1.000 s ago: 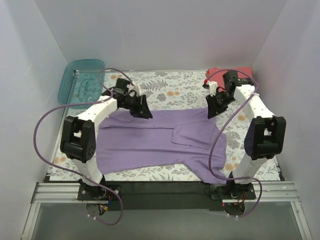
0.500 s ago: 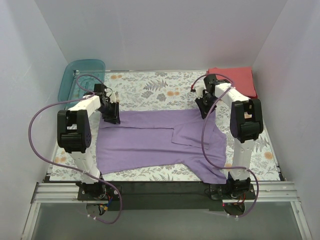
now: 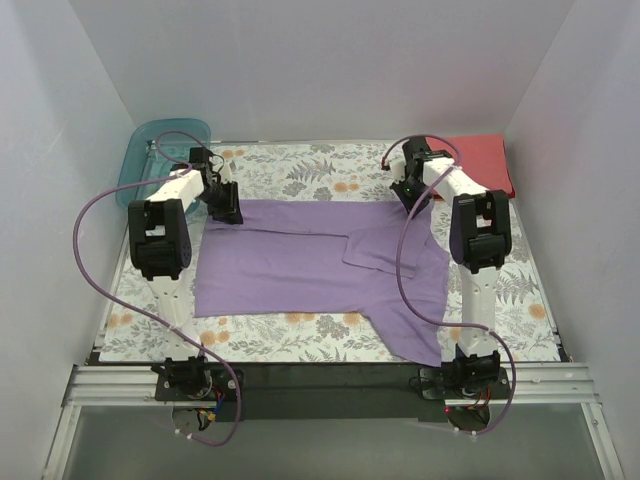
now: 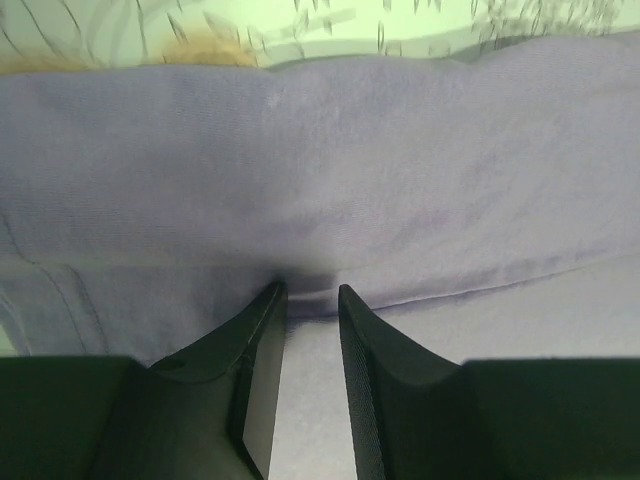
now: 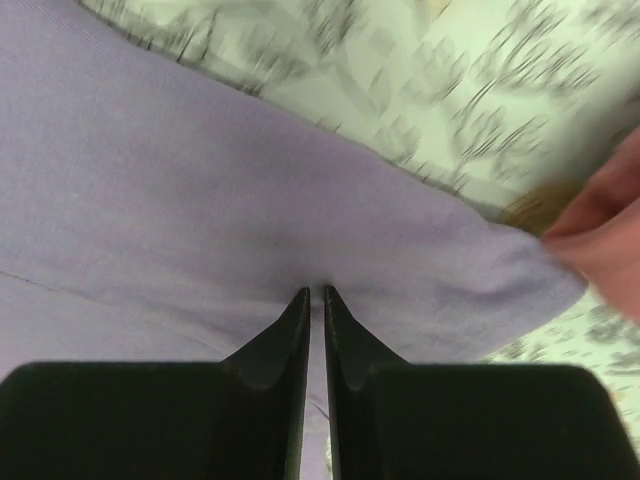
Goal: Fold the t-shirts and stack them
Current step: Fold the tshirt
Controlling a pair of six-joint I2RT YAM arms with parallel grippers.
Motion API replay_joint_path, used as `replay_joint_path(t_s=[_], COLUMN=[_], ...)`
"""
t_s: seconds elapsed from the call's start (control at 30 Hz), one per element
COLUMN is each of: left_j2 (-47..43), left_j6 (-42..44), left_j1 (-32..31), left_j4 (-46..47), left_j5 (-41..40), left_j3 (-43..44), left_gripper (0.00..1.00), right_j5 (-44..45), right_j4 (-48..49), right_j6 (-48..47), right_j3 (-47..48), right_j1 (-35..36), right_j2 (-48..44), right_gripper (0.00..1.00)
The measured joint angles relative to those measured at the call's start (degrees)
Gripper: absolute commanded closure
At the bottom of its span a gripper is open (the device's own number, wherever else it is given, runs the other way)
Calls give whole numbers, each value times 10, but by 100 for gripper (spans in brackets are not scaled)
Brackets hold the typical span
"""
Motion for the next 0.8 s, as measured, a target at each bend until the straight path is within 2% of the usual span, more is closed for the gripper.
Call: replay_joint_path(t_s=[0.13,0.23,0.33,0.37,0.43,0.47,0.5,0.53,0.63,0.8], left_j2=[27,37,33,27,14,5,-6,-20,-69,-178], left_j6=[-4,-4,-3,-2,7,13,19,30,59,169], left_j1=[5,6,7,7,8,9,10,11,22,66], left_j4=[4,8,14,19,26,28,26,22,1,-56], left_j5=[11,17,30,35,50,59,66,77,110,196], left_j3=[41,56,51,43,28,17,8,-1,-14,-19], left_gripper=[72,69,62,60,48,45,31,29,25,27], right_j5=[12,14,5,-4,-30,-45,-63,-78,-118,-152], right_j4=[9,23,31,33,35,34,30,26,11,-27], right_j6=[-5,-6,-7,-7,-4,-4,-3,-5,-21,-86], right_j3=[76,100,102,99,85,72,58,46,10,-54], right_j1=[-2,-4,-4,-5,-7,-8,-9,-9,-8,-6], right_j2=[47,62,62,59,46,34,17,-3,-85,-258], right_gripper=[84,81,71,63,55,49,43,41,39,42])
